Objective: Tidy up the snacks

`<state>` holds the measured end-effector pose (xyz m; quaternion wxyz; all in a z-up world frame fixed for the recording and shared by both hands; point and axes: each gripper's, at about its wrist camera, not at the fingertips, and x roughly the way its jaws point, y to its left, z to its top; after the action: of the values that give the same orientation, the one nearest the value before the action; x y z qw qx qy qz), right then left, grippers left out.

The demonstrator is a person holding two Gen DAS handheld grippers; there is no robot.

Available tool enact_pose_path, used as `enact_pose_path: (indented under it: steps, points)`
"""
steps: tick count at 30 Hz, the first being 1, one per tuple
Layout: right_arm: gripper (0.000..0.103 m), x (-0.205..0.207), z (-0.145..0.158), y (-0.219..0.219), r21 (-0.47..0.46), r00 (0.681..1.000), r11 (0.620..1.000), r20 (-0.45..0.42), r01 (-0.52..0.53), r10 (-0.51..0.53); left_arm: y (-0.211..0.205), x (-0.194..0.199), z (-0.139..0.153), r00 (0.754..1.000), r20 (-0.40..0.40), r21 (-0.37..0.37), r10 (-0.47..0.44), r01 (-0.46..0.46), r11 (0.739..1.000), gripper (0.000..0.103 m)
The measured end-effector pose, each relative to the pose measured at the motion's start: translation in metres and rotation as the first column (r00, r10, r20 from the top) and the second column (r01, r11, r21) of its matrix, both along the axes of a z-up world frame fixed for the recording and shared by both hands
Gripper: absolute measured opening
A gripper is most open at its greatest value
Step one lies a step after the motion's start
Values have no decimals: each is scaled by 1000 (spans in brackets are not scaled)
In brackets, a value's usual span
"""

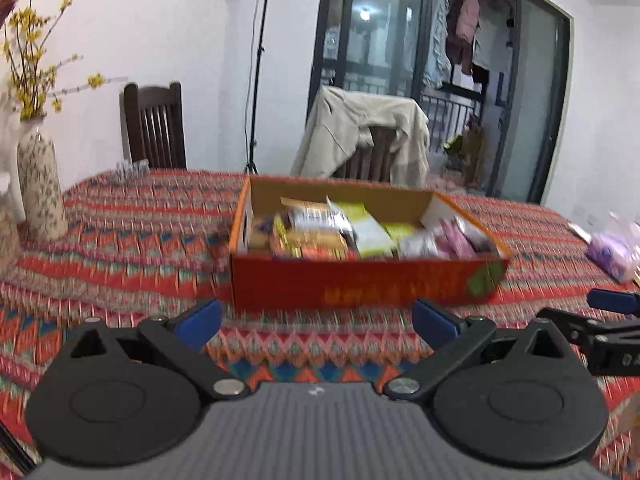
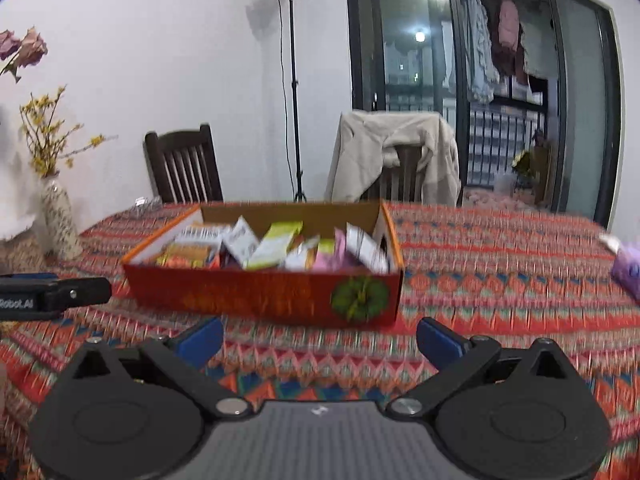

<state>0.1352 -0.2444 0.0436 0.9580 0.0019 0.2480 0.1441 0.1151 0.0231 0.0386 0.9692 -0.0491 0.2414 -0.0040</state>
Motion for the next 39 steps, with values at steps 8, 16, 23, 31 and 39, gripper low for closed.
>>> enact_pose_path:
  steps: [8, 16, 23, 31, 39]
  points:
    - [103, -28, -19, -6, 17, 998, 1000, -58, 7, -6, -6, -31, -15, 1000, -28, -7, -14, 14, 1000, 103]
    - [103, -38, -17, -3, 14, 998, 1000, -60, -1, 2, -9, -43, -12, 1000, -18, -3, -13, 13, 1000, 103]
    - [103, -40, -16, -3, 14, 998, 1000, -57, -1, 2, -9, -45, -12, 1000, -18, -3, -13, 13, 1000, 103]
    - [103, -39, -16, -3, 14, 998, 1000, -58, -1, 2, -9, -47, -10, 1000, -18, -4, -16, 16, 1000, 103]
    - [103, -41, -15, -3, 13, 998, 1000, -60, -2, 2, -9, -47, -10, 1000, -17, -4, -19, 19, 1000, 103]
